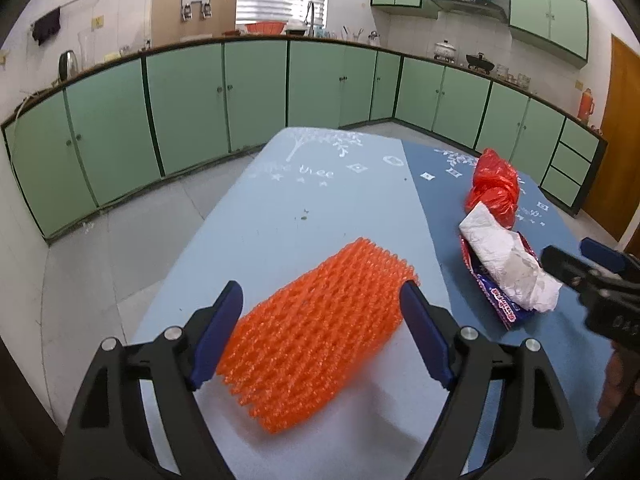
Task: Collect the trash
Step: 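Move both tools back over the table toward the remaining trash, then grasp the orange foam net with the left tool while the right tool grasps the white tissue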
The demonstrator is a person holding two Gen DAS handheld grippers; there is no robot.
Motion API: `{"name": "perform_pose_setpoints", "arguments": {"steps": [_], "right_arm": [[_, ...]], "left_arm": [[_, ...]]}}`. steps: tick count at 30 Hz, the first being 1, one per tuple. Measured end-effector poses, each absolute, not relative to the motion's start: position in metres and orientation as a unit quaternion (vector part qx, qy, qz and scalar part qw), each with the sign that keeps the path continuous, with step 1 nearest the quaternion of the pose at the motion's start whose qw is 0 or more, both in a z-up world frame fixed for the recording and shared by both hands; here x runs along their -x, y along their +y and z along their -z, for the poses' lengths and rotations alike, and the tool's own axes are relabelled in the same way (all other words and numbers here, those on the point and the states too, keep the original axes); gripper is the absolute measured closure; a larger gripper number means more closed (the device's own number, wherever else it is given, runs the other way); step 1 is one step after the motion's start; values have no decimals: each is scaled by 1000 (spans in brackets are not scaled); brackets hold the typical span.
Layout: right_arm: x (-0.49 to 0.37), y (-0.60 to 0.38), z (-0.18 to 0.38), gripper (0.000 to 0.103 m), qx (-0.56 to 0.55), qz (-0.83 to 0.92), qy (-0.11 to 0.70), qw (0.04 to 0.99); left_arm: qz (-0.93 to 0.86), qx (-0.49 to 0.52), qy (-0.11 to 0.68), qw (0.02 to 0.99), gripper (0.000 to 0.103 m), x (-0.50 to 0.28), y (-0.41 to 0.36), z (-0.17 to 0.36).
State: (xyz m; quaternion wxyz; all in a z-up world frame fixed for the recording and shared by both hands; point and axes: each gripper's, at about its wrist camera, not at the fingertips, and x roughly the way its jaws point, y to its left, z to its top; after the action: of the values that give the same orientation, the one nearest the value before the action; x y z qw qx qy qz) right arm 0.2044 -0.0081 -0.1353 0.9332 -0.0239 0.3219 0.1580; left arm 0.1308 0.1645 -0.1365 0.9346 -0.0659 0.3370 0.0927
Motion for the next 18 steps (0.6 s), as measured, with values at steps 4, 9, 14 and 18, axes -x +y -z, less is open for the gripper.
{"name": "perform_pose_setpoints", "arguments": {"steps": [4, 9, 14, 18], "right_arm": [[-211, -1, 147, 11, 34, -153, 338, 928], [-217, 1, 158, 22, 38, -151, 362, 919], [-218, 3, 163, 38, 38, -154, 375, 913], [-222, 2, 169, 51, 33, -160, 394, 904]], "left_arm": [[-92, 67, 351, 930, 25, -138, 165, 145], [-96, 61, 369, 923, 25, -142, 164, 152], [-103, 58, 382, 916, 36, -146, 164, 157], [-105, 58, 390, 913, 53, -149, 163, 158]]}}
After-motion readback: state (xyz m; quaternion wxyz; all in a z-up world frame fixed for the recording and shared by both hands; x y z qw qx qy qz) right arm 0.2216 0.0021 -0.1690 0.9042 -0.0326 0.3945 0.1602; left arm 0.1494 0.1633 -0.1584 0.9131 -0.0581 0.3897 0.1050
